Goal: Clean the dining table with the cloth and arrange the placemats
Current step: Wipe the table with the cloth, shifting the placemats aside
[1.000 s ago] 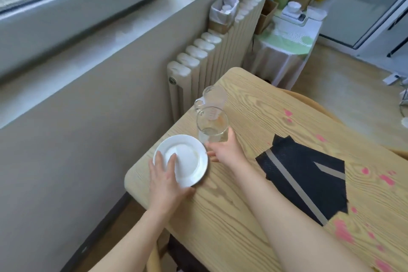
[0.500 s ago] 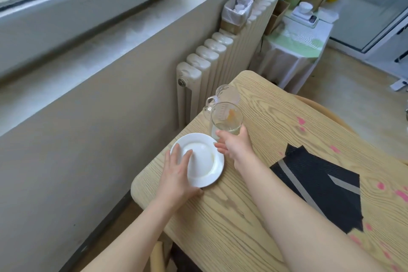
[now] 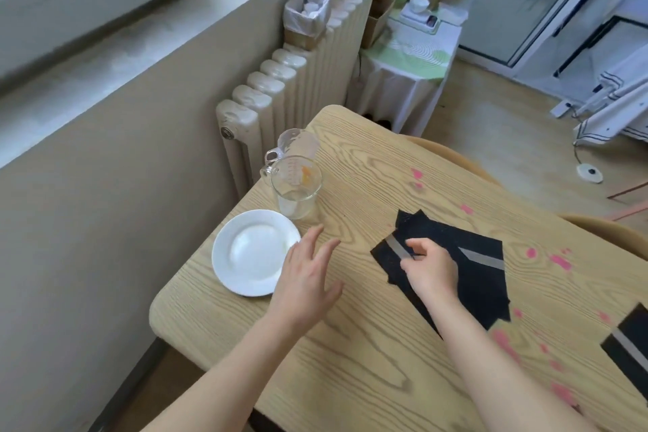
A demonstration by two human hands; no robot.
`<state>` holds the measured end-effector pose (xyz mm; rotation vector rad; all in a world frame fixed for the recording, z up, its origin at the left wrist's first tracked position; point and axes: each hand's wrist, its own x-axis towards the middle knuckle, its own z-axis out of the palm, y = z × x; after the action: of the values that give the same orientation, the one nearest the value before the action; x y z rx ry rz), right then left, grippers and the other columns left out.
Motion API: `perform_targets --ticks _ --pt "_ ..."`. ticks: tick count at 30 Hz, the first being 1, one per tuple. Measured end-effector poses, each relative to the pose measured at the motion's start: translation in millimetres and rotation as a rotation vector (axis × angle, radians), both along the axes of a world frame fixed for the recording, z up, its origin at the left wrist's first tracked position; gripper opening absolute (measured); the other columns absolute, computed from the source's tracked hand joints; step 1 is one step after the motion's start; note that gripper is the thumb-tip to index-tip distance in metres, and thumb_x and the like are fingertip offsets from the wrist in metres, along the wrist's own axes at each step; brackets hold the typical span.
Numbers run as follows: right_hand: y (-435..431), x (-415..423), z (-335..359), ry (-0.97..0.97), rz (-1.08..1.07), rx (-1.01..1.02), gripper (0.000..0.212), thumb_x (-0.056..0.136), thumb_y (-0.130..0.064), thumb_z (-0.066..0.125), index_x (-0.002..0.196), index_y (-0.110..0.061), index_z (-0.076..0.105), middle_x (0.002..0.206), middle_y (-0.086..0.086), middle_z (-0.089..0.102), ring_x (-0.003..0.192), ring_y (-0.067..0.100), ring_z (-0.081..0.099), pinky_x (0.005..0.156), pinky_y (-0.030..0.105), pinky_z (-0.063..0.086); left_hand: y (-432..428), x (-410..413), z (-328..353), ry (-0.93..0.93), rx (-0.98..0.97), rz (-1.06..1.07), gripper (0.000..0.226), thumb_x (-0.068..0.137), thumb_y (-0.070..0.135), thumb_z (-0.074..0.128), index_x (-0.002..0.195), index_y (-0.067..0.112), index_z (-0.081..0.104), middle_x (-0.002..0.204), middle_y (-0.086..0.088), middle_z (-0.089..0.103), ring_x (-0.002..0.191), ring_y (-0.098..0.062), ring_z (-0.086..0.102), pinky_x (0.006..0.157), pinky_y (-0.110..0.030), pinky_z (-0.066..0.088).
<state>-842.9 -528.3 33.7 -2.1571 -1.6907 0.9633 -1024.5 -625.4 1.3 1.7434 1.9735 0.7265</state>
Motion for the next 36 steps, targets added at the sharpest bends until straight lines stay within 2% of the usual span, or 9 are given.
perform_targets --ticks 6,12,19,23,25,28,30,33,36 --pt "-6 89 -14 -0.414 0.11 -0.104 0.065 0.083 -0.02 0.067 0.141 -0.019 0.041 0.14 0.008 0.044 0.126 0.028 0.04 0.099 0.037 0.04 18 60 -7 -0.289 -0.283 0.024 0.062 0.081 0.028 0.063 0.138 0.024 0.039 0.135 0.003 0.043 0.123 -0.01 0.044 0.097 -0.021 0.035" --pt "2 104 -26 -0.431 0.188 -0.102 0.082 0.079 -0.021 0.068 0.148 -0.021 0.025 0.145 0.01 0.032 0.131 0.029 0.031 0.103 0.037 0.037 29 88 -13 -0.482 -0.371 0.172 0.061 0.079 0.026 0.07 0.133 0.02 0.045 0.12 0.002 0.056 0.108 -0.01 0.053 0.095 -0.025 0.042" --pt "27 109 -17 -0.469 0.165 -0.242 0.091 0.065 -0.029 0.087 0.139 -0.018 0.035 0.134 0.009 0.049 0.128 0.03 0.037 0.095 0.042 0.041 27 96 -16 -0.483 -0.362 0.216 0.055 0.078 0.023 0.072 0.128 0.019 0.049 0.116 0.001 0.056 0.105 -0.01 0.055 0.096 -0.028 0.044" --pt "24 110 -20 -0.441 0.105 -0.206 0.081 0.063 -0.026 0.088 0.131 -0.018 0.044 0.133 0.008 0.049 0.127 0.028 0.039 0.095 0.043 0.041 21 100 -17 -0.482 -0.359 0.214 0.052 0.078 0.021 0.072 0.126 0.017 0.051 0.116 -0.002 0.058 0.106 -0.012 0.055 0.098 -0.032 0.045" --pt "19 110 -19 -0.466 0.092 -0.085 0.059 0.066 -0.024 0.085 0.117 -0.021 0.054 0.126 0.007 0.048 0.123 0.028 0.042 0.092 0.039 0.041 19 101 -15 -0.486 -0.35 0.221 0.052 0.078 0.022 0.072 0.125 0.017 0.051 0.115 -0.002 0.059 0.105 -0.014 0.056 0.098 -0.034 0.046" --pt "12 109 -14 -0.358 0.055 0.157 0.02 0.072 -0.019 0.078 0.082 -0.022 0.06 0.104 0.0 0.048 0.104 0.025 0.051 0.074 0.032 0.043 17 100 -12 -0.517 -0.343 0.237 0.054 0.077 0.021 0.072 0.126 0.016 0.051 0.117 0.0 0.059 0.1 -0.012 0.057 0.094 -0.031 0.048" --pt "9 107 -7 -0.251 0.073 0.168 0.018 0.075 -0.023 0.077 0.073 -0.023 0.059 0.094 -0.005 0.054 0.089 0.022 0.057 0.066 0.029 0.041 17 98 -9 -0.542 -0.341 0.254 0.053 0.078 0.018 0.072 0.126 0.014 0.05 0.116 0.001 0.058 0.096 -0.012 0.057 0.089 -0.025 0.046" --pt "3 103 0 -0.221 0.146 0.062 0.015 0.078 -0.028 0.074 0.084 -0.027 0.061 0.096 -0.006 0.067 0.092 0.023 0.061 0.068 0.029 0.041 13 97 -6 -0.571 -0.346 0.301 0.053 0.078 0.017 0.072 0.126 0.013 0.05 0.107 0.002 0.056 0.096 -0.014 0.058 0.089 -0.029 0.047" --pt "-4 103 -3 -0.324 0.173 -0.025 0.058 0.078 -0.033 0.075 0.129 -0.029 0.048 0.13 0.001 0.051 0.111 0.025 0.057 0.077 0.031 0.042 7 95 -6 -0.596 -0.377 0.326 0.054 0.079 0.018 0.072 0.127 0.014 0.049 0.107 0.003 0.055 0.099 -0.014 0.059 0.088 -0.03 0.049"
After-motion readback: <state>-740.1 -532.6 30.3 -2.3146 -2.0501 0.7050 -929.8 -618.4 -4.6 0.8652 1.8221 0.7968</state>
